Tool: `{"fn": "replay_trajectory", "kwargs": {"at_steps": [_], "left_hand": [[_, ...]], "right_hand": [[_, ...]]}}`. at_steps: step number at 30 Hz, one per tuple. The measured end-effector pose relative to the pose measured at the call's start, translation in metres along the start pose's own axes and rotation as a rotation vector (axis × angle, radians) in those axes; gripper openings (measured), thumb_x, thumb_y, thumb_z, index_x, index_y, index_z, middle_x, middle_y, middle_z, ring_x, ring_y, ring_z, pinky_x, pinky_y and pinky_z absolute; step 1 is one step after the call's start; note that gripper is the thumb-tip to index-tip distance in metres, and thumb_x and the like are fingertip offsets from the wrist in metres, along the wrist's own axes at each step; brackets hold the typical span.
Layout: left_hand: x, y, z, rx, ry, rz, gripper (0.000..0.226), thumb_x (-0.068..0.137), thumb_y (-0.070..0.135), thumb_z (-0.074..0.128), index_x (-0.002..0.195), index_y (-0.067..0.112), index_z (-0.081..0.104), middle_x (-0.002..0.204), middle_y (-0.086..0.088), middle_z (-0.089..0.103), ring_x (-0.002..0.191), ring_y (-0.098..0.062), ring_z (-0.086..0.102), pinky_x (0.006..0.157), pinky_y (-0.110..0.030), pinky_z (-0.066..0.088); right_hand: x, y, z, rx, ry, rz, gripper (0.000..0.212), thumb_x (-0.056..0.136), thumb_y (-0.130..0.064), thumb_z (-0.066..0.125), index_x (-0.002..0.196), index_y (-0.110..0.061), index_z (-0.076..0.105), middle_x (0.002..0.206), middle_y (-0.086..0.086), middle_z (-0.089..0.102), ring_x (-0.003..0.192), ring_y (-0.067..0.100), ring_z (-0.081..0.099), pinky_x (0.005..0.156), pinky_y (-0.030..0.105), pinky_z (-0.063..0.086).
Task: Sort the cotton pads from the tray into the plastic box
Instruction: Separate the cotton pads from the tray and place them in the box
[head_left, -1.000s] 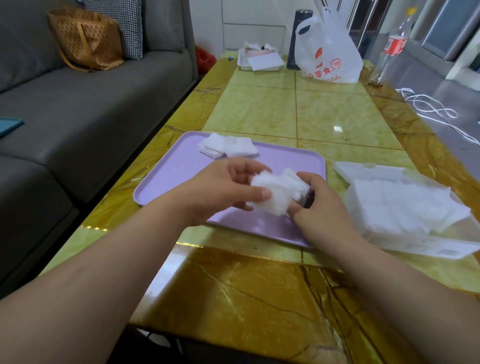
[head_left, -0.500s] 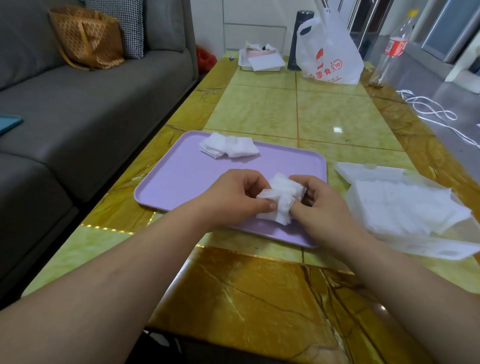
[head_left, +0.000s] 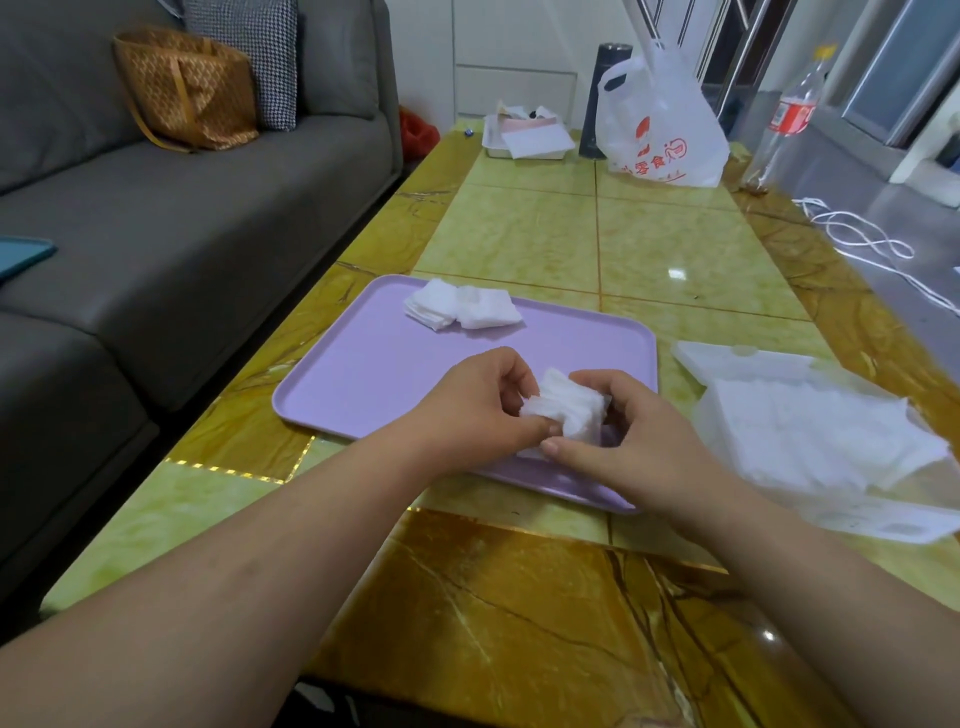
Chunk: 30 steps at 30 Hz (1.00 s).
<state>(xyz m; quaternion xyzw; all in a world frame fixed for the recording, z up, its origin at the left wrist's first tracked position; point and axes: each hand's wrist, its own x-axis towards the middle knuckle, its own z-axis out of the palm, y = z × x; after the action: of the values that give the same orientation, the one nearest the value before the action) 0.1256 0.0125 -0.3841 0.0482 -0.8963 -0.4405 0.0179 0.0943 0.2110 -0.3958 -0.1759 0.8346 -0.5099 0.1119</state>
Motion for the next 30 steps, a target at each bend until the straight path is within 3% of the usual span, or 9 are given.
{"fn": "replay_trajectory", "kwargs": {"at_steps": [5, 10, 13, 16, 20, 22, 25, 28, 30], "left_hand": [[-0.002, 0.004, -0.004, 0.099, -0.099, 0.015, 0.075, 0.073, 0.039, 0.088, 0.139, 0.03, 0.053, 0.076, 0.009, 0.067, 0.067, 0.0, 0.062, 0.064, -0.017, 0.044], [-0.005, 0.008, -0.004, 0.085, -0.158, 0.062, 0.031, 0.075, 0.029, 0.087, 0.1, 0.023, 0.069, 0.062, 0.012, 0.059, 0.052, 0.003, 0.051, 0.051, -0.01, 0.035], [-0.005, 0.012, 0.005, 0.098, -0.153, 0.043, 0.021, 0.077, 0.028, 0.081, 0.088, 0.02, 0.065, 0.068, 0.01, 0.064, 0.058, -0.001, 0.058, 0.056, -0.02, 0.046], [-0.005, 0.018, 0.01, 0.071, -0.176, -0.002, 0.024, 0.075, 0.025, 0.077, 0.096, 0.023, 0.065, 0.084, 0.005, 0.073, 0.078, -0.011, 0.071, 0.075, -0.036, 0.061], [-0.007, 0.025, 0.005, 0.078, -0.135, 0.013, 0.021, 0.079, 0.028, 0.08, 0.091, 0.022, 0.063, 0.075, 0.011, 0.065, 0.064, -0.004, 0.058, 0.057, -0.019, 0.045], [-0.009, 0.031, 0.001, 0.047, -0.068, 0.03, 0.021, 0.077, 0.03, 0.082, 0.088, 0.022, 0.066, 0.076, 0.013, 0.06, 0.065, -0.004, 0.054, 0.059, -0.019, 0.039], [-0.015, 0.044, -0.004, -0.106, -0.059, 0.043, 0.025, 0.077, 0.028, 0.085, 0.099, 0.026, 0.074, 0.102, 0.013, 0.069, 0.093, -0.006, 0.064, 0.078, -0.02, 0.049], [-0.023, 0.06, 0.0, -0.337, -0.16, 0.069, 0.024, 0.088, 0.015, 0.077, 0.112, 0.02, 0.073, 0.092, 0.012, 0.075, 0.081, 0.0, 0.067, 0.067, -0.017, 0.048], [-0.023, 0.073, 0.011, -0.371, -0.156, 0.077, 0.028, 0.089, 0.025, 0.076, 0.117, 0.024, 0.071, 0.098, 0.009, 0.076, 0.084, -0.004, 0.066, 0.069, -0.025, 0.047]], "right_hand": [[0.001, -0.004, 0.001, -0.063, 0.014, -0.04, 0.05, 0.079, 0.003, 0.072, 0.112, -0.034, 0.064, 0.109, -0.009, 0.07, 0.1, 0.01, 0.069, 0.086, 0.026, 0.055], [-0.002, -0.01, 0.006, -0.026, -0.002, 0.0, 0.059, 0.078, 0.012, 0.057, 0.114, -0.034, 0.062, 0.109, -0.007, 0.07, 0.098, 0.014, 0.067, 0.077, 0.02, 0.055], [-0.005, -0.017, 0.016, 0.047, -0.028, 0.09, 0.073, 0.073, 0.006, 0.058, 0.131, -0.037, 0.052, 0.122, -0.003, 0.062, 0.1, 0.014, 0.063, 0.068, 0.019, 0.049], [-0.005, -0.022, 0.02, 0.11, -0.019, 0.128, 0.085, 0.075, 0.01, 0.06, 0.142, -0.04, 0.043, 0.136, -0.004, 0.052, 0.099, 0.013, 0.062, 0.061, 0.014, 0.047], [-0.008, -0.025, 0.014, 0.088, -0.004, 0.11, 0.084, 0.081, 0.013, 0.054, 0.148, -0.035, 0.042, 0.134, -0.005, 0.055, 0.098, 0.008, 0.059, 0.068, 0.011, 0.045], [-0.011, -0.03, 0.008, 0.093, 0.051, 0.079, 0.075, 0.082, 0.011, 0.054, 0.145, -0.03, 0.047, 0.126, -0.004, 0.06, 0.097, 0.006, 0.062, 0.069, 0.011, 0.048], [-0.016, -0.04, -0.009, 0.206, 0.175, 0.036, 0.061, 0.081, 0.006, 0.064, 0.133, -0.024, 0.056, 0.12, 0.001, 0.067, 0.105, 0.014, 0.068, 0.079, 0.021, 0.057], [-0.024, -0.045, -0.034, 0.379, 0.223, 0.046, 0.05, 0.075, -0.001, 0.073, 0.121, -0.018, 0.064, 0.109, 0.008, 0.073, 0.1, 0.021, 0.073, 0.079, 0.027, 0.06], [-0.031, -0.043, -0.053, 0.466, 0.185, 0.058, 0.044, 0.07, -0.01, 0.072, 0.114, -0.013, 0.069, 0.105, 0.011, 0.076, 0.097, 0.026, 0.075, 0.082, 0.038, 0.062]]}}
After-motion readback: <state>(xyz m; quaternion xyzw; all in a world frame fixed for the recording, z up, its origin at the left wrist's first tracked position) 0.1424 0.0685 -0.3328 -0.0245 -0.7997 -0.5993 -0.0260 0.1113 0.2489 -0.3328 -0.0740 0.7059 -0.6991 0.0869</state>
